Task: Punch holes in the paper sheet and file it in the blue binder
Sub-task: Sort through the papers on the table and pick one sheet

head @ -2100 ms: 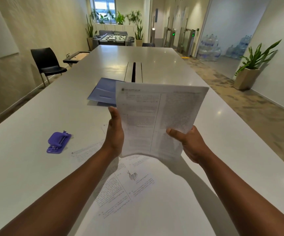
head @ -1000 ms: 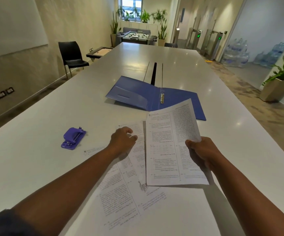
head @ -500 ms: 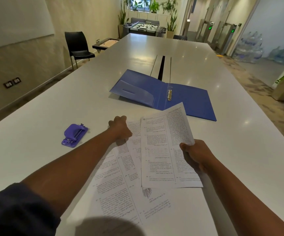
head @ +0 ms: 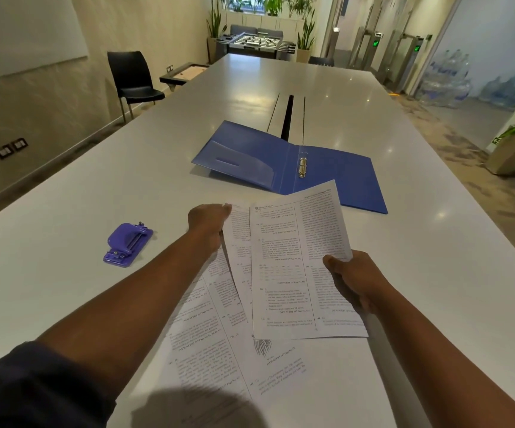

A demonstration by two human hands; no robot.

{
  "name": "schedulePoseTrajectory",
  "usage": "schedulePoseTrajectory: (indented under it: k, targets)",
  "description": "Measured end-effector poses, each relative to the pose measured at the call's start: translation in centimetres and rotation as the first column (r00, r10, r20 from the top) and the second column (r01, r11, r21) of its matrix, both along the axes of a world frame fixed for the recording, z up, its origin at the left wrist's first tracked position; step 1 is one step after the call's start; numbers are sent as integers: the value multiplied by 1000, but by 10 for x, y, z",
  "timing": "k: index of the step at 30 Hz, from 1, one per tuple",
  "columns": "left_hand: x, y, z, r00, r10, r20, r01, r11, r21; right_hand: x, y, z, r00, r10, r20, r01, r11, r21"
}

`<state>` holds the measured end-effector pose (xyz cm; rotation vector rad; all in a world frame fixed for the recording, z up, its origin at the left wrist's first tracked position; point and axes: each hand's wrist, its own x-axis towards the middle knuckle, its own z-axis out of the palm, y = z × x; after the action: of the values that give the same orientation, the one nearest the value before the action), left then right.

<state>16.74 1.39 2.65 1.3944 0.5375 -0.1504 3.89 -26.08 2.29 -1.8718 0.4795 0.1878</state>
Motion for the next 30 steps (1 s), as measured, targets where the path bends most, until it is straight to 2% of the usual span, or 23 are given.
schedulePoseTrajectory:
  k: [5,7,10,13,16,20,25,30]
  targets:
    - [-2,-5,-3,992,86,92,-91,995,48,-2,-3,-2,1000,-7,29,6,999,44]
    - [-2,-4,-5,992,101,73,-103,994,25,-3,-4,-4,999,-13,32,11,997,72]
    - [4,2,-9,1000,9,21,-8,999,-38,-4,-5,-4,999,-23,48,18,995,101]
    - [4,6,-8,998,-8,-61,-3,983,-182,-6,-7,-4,997,-23,67,14,991,131]
    - [-2,5,-2,999,-47,-9,44,975,-217,-7,-7,-3,997,-6,82,-5,991,134]
    - [-5,2,1,999,12,50,-1,977,-213,-9,-8,-3,996,-1,90,-12,989,144]
    - [-7,-4,-1,986,58,156,-53,998,-37,-10,-8,-4,996,-22,89,7,986,167]
    - [-14,-10,9,957,-13,291,-54,974,220,-15,-9,0,993,-28,111,0,968,250]
